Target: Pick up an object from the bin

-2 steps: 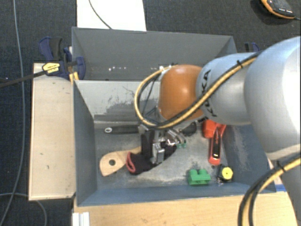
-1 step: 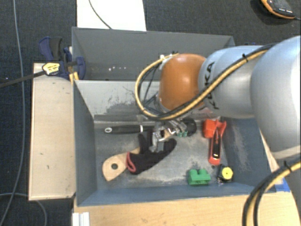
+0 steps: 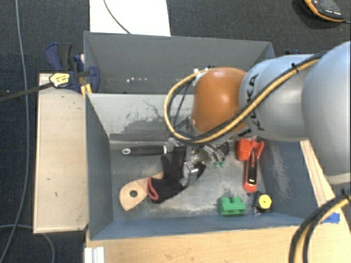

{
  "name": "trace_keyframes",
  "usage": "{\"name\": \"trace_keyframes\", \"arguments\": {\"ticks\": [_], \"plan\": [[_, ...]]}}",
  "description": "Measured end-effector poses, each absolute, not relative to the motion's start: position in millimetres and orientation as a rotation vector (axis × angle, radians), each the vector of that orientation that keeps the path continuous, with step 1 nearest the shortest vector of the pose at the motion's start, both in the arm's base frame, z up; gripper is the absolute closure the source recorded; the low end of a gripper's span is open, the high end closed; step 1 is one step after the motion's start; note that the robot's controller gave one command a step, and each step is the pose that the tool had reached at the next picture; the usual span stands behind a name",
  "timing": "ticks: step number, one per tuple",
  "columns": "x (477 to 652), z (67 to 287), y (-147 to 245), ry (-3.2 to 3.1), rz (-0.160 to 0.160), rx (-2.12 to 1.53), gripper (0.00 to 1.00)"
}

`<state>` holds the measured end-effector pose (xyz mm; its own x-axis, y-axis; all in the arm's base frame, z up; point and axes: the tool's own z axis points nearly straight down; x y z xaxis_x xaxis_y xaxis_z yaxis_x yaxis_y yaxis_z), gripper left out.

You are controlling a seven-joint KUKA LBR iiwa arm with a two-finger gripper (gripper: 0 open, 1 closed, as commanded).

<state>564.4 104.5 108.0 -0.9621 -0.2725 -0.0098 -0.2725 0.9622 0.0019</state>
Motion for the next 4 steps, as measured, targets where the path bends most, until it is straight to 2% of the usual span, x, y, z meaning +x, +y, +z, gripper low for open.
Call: {"name": "trace_keyframes", "arguments": {"ticks": [1, 2, 3, 4], "plan": [[577.7, 71.6, 114.4, 3.079, 0.007, -0.427, 0.0], [570.0, 84.2, 123.2, 3.082, 0.007, -0.457, 0.0], [571.8, 89.5, 111.8, 3.079, 0.007, -0.426, 0.0], [544.8, 70.9, 156.9, 3.099, 0.012, -0.31, 0.0]]}}
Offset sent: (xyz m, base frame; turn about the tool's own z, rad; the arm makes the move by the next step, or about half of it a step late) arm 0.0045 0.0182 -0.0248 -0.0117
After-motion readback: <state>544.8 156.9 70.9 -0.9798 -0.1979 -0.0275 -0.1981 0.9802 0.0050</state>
